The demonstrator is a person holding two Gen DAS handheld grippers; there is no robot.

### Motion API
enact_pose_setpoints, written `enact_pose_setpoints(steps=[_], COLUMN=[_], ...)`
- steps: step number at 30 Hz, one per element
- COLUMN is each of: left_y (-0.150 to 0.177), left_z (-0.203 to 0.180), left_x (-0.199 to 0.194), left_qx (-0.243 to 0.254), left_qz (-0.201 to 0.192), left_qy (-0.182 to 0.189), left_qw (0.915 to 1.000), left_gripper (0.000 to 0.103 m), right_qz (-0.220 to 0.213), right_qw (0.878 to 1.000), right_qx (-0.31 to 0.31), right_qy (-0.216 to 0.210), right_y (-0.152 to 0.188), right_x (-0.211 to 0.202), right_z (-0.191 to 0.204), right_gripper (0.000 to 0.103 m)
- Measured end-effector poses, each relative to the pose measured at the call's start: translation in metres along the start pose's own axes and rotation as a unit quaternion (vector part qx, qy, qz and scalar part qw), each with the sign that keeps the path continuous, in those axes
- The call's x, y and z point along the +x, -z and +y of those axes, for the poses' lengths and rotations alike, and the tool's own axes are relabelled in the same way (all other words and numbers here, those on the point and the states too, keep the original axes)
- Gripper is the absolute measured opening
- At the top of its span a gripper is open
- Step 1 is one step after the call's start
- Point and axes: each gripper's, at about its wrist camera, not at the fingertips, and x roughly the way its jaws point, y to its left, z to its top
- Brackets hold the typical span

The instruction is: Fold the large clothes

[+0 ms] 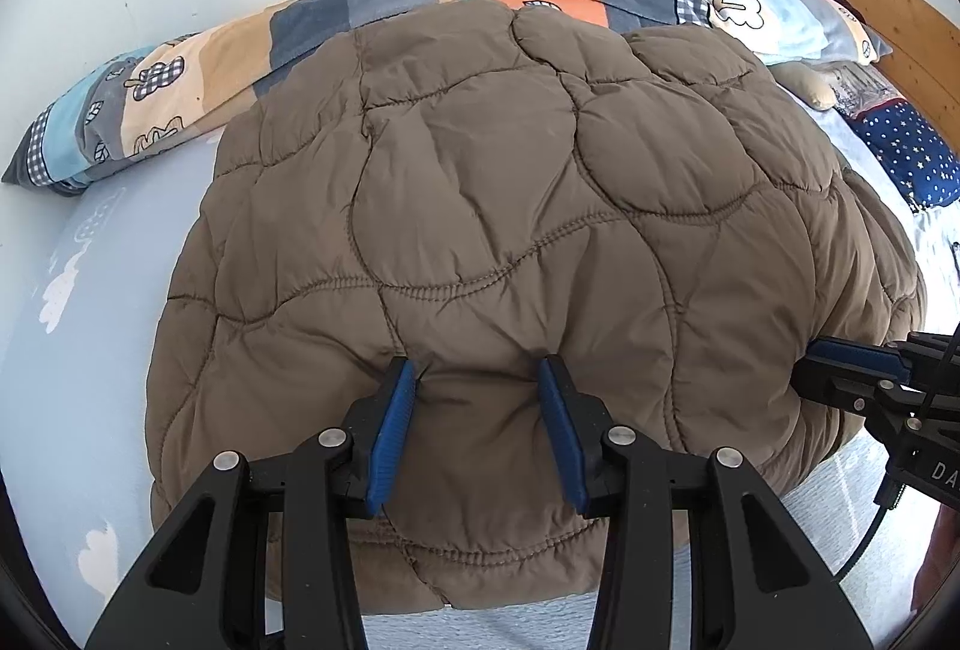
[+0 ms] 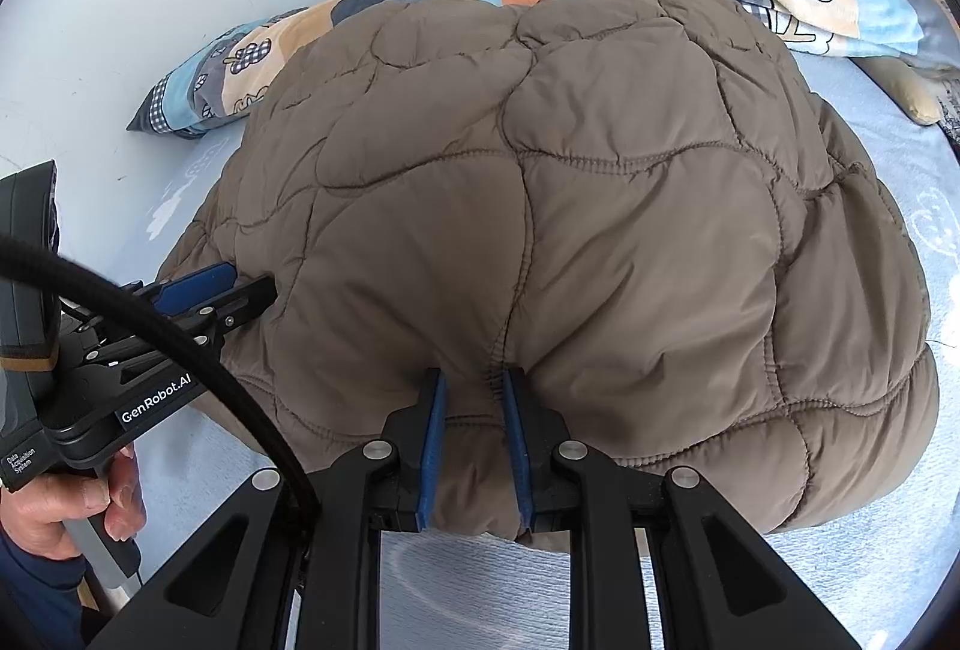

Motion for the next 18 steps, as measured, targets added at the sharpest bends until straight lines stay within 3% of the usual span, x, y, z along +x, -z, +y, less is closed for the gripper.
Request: enact_pose_setpoints(steps=[5,8,9,10,11,13,16,18], left_y=[-0.003,-0.012,-0.015,-0.016,-0.019,-0.021,-0.016,-0.004], left_z=[0.004,0.03,0.045,0.054,0.07,0.104,0.155,0.194], left_x=[-0.001,-0.008,-0.012,-0.015,-0.02,-0.03,-0.033,-0.022], left_qx=[-0.005,-0.055,-0.081,-0.097,-0.118,-0.149,-0.206,-0.255], left_qz=[0.006,0.023,0.025,0.022,0.014,-0.004,-0.009,0.014], left_qy=[0.014,0.083,0.11,0.117,0.12,0.118,0.12,0.143], left_qw=[0.9999,0.9948,0.9903,0.9882,0.9857,0.9818,0.9712,0.9562], left_gripper=[0.042,0.044,0.047,0.056,0.063,0.068,0.074,0.074], right_qz=[0.004,0.013,0.014,0.012,0.001,-0.027,-0.065,-0.086], right_qw=[1.0,1.0,0.999,0.999,0.998,0.997,0.994,0.99], right_qx=[-0.001,0.004,0.009,0.013,0.017,0.025,0.049,0.077], right_qy=[-0.003,-0.022,-0.036,-0.051,-0.063,-0.071,-0.08,-0.075], right_y=[0.0,-0.004,-0.006,-0.009,-0.012,-0.017,-0.023,-0.025], right_x=[0.001,-0.003,-0.008,-0.014,-0.023,-0.044,-0.075,-0.093], right_z=[-0.001,-0.005,-0.008,-0.01,-0.014,-0.025,-0.052,-0.083], right_gripper=[0.02,0.025,0.033,0.044,0.049,0.065,0.07,0.073])
